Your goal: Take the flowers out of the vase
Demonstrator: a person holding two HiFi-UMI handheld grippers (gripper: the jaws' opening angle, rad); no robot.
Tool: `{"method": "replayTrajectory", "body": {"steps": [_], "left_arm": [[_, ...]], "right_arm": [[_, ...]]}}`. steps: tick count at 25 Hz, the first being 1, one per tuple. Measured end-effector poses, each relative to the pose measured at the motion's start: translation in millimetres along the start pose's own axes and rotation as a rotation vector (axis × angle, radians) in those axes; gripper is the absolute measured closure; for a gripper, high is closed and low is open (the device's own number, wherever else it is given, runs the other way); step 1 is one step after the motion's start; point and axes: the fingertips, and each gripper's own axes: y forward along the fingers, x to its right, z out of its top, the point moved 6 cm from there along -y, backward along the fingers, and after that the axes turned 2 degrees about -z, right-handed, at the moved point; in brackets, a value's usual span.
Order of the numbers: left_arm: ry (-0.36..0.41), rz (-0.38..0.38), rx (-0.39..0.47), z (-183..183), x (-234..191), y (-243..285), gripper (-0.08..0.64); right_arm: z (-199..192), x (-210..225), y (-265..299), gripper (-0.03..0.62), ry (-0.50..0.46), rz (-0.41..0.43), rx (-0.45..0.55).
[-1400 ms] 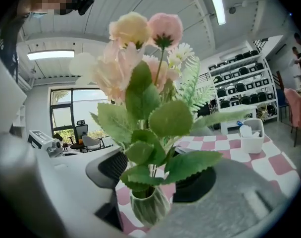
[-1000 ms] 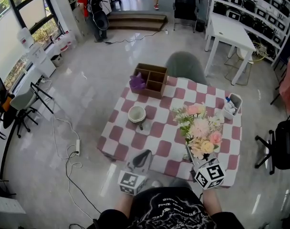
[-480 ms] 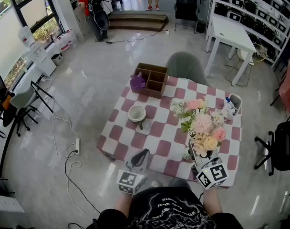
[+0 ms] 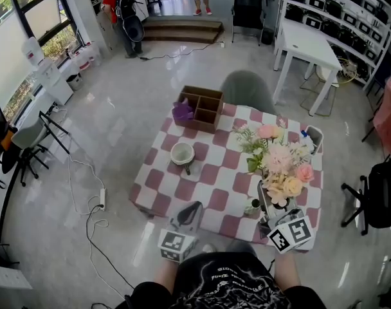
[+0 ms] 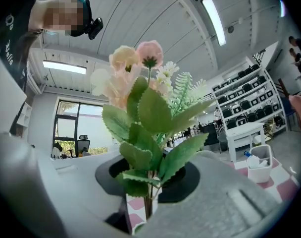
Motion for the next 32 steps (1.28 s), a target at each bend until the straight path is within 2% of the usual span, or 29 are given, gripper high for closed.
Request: {"method": "replayTrajectory", "body": {"steps": [8,21,26,32], "left_arm": [[-0.001,-0.017,0.011,1.7,5.0,0.1,0.540],[-0.002,-0.028,0.022,1.4,12.4,-6.2,0.540],[-0.005,-0.036,0.027,-1.4,15.2,-4.1,0.540],[0.000,-0.066,0.031,-0.4,21.8,0.3,0.540]], "right_arm": [[29.5,-3.0,-0.4,0.506,-0.014,0.009,0.085],[62.7,-11.7,-5.9,0.520,-0.010,0.023,0.118],[69.2,-10.0,-12.7,0.528,0.020,0.006,0.138],[77.8,-1.9,-24.1,0.533,0.007,-0.042,0.144]]}}
